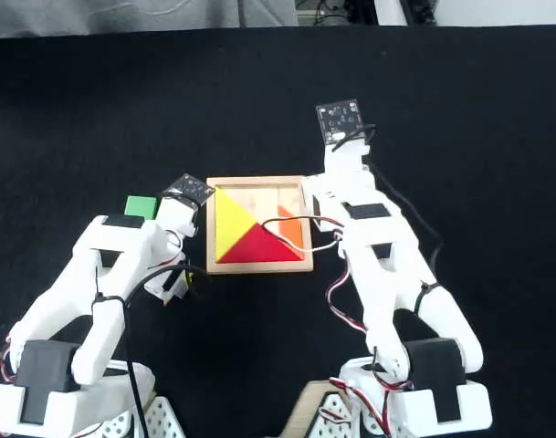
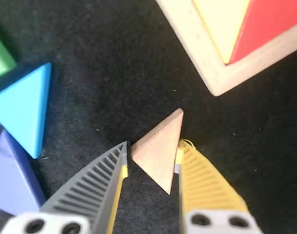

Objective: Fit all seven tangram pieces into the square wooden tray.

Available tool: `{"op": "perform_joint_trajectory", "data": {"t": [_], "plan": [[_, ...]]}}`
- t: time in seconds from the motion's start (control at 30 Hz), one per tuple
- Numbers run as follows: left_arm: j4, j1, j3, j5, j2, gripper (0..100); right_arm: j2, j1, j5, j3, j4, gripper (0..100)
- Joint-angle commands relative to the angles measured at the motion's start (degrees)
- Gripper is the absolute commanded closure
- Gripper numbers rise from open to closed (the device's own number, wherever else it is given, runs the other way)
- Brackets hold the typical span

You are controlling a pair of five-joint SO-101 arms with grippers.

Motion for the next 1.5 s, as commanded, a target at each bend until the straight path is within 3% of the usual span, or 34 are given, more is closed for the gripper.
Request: {"op": "perform_joint_trajectory", "data": {"t": [0.0,0.17,0.37,0.6,0.73,0.93,1.2,1.47], "plan": [[-0.09,-0.31,-2.24,0.7,0.18,86,0.22,0.35,0.44,-0.66,-1.23,98.4],[2.29,0.22,-4.53,2.37,-1.23,86,-0.22,0.7,0.44,-0.66,-1.23,98.4],[14.33,7.78,-14.46,14.07,-10.73,86,-0.31,3.34,0.18,-1.45,-0.97,98.6],[9.41,20.88,-17.45,25.67,-13.98,86,-0.31,8.53,-0.09,-1.89,-1.23,98.6],[2.02,25.1,-19.03,32.26,-9.05,86,-0.31,10.9,-0.09,-1.89,-1.32,98.6],[-3.69,24.92,-28.7,43.69,9.58,86,-0.22,12.04,-0.09,-1.98,-1.67,98.6],[1.32,25.27,-46.9,56.26,26.11,86,0.13,12.13,0.09,-1.63,-3.25,98.6],[1.58,25.27,-49.01,62.07,27.43,86,0.13,12.04,0.09,-1.63,-3.25,98.6]]}}
